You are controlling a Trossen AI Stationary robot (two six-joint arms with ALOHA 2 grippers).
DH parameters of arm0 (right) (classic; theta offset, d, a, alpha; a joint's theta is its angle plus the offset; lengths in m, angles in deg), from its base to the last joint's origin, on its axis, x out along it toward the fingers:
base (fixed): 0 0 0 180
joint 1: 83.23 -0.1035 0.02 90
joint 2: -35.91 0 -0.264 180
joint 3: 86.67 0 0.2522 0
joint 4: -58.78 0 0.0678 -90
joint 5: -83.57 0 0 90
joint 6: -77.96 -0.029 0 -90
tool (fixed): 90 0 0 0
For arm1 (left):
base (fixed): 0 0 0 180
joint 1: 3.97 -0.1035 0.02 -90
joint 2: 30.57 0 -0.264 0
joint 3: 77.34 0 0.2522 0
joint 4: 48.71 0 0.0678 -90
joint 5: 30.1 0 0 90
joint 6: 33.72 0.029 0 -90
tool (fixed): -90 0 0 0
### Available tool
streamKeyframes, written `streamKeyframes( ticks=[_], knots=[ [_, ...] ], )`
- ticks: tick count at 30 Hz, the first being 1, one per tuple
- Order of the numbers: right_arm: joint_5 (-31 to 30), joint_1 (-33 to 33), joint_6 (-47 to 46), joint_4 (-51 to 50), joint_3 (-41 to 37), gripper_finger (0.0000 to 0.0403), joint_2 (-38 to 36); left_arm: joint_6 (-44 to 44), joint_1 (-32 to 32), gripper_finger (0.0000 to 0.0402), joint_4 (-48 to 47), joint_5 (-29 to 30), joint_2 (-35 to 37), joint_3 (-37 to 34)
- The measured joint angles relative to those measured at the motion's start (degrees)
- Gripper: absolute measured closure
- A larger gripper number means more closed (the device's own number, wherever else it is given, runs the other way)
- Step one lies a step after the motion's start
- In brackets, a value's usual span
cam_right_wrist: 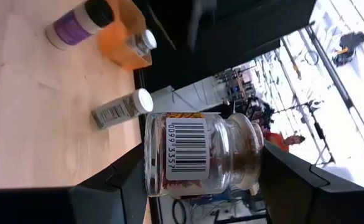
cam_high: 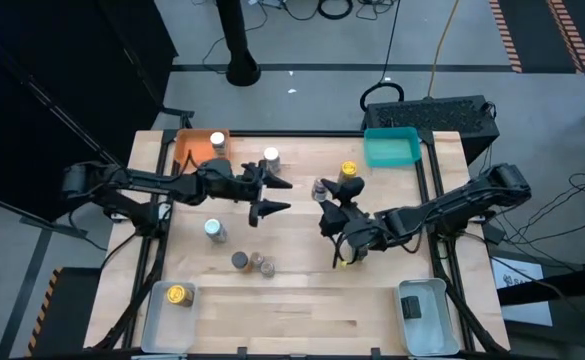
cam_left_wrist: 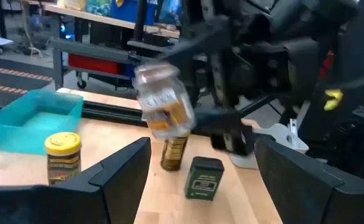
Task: Sort spices by type
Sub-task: Put the top brown seasoning bottle into the blue bin
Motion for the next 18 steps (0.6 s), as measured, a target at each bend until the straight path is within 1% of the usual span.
streamKeyframes(
  ticks=[3,8,9,13,18],
  knots=[
    [-0.04,-0.51,2.48,1.15,1.29,0.0175,2.08,-2.56,-1.68,0.0109,4.59,1.09,-1.9,0.04],
    [-0.17,-0.44,3.07,0.99,3.55,0.0177,4.11,-4.09,-3.08,0.0109,7.1,1.03,-4.63,0.93],
    [-0.1,-0.42,3.14,1.17,3.87,0.0177,4.12,-4.06,-3.12,0.0109,6.98,0.27,-5.07,1.28],
    [-0.07,-0.44,4.54,1.13,4.44,0.0175,4.07,-3.7,-2.9,0.0109,7.17,-5.96,-8.1,4.36],
    [-0.1,-0.44,5.35,1.08,4.46,0.0175,4.07,-0.74,-1.89,0.0109,7.08,-7.8,-11.75,6.74]
  ],
)
